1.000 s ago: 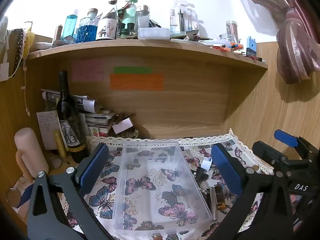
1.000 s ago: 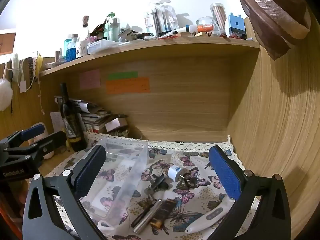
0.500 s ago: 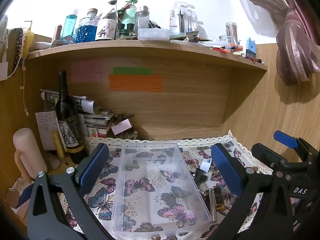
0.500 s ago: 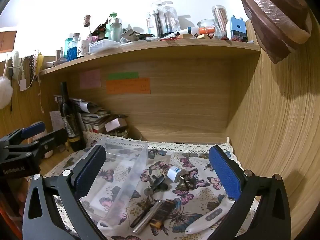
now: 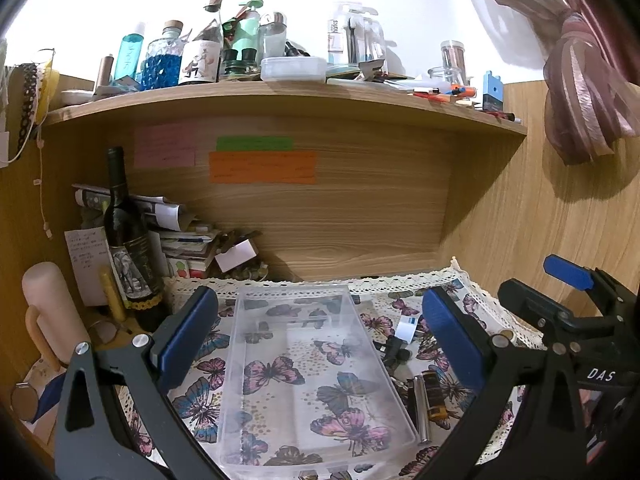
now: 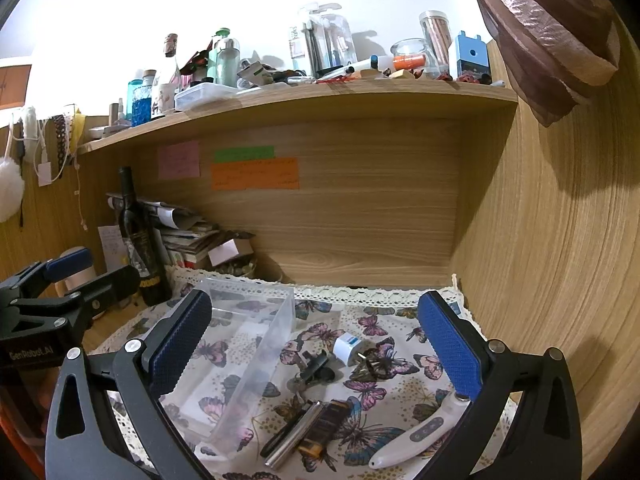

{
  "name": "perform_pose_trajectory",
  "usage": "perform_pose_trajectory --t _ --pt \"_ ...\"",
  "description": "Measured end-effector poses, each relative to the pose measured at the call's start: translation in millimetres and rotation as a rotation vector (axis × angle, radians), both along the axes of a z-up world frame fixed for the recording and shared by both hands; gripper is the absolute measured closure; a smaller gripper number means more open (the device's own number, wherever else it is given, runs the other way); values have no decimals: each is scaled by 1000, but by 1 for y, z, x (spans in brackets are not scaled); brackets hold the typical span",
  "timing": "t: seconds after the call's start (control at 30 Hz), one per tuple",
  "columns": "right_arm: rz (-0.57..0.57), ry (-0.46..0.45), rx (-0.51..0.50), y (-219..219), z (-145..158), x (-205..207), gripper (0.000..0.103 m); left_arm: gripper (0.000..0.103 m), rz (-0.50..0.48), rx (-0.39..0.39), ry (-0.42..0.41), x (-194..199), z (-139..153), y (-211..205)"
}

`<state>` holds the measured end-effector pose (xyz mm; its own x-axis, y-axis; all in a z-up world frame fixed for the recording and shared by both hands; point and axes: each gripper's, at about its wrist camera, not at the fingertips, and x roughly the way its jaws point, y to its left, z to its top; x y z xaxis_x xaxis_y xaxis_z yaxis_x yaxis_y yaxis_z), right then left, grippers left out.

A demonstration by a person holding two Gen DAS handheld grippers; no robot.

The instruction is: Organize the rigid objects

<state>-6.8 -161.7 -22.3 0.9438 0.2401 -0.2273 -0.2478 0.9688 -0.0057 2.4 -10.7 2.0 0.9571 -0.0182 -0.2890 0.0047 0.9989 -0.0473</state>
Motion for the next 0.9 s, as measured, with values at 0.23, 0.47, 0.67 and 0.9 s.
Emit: perform_pose_trajectory --t 0.23,0.47,0.67,0.9 --pt "0 -1 1 0 0 0 0 0 2 -4 6 1 1 1" --pt "6 -4 -7 1 0 -1 0 0 1 1 4 1 2 0" --pt "9 -8 -7 2 1 -2 0 0 3 4 1 0 2 0" --pt "9 -8 -8 2 1 -2 0 0 -4 6 -1 -1 1 -1"
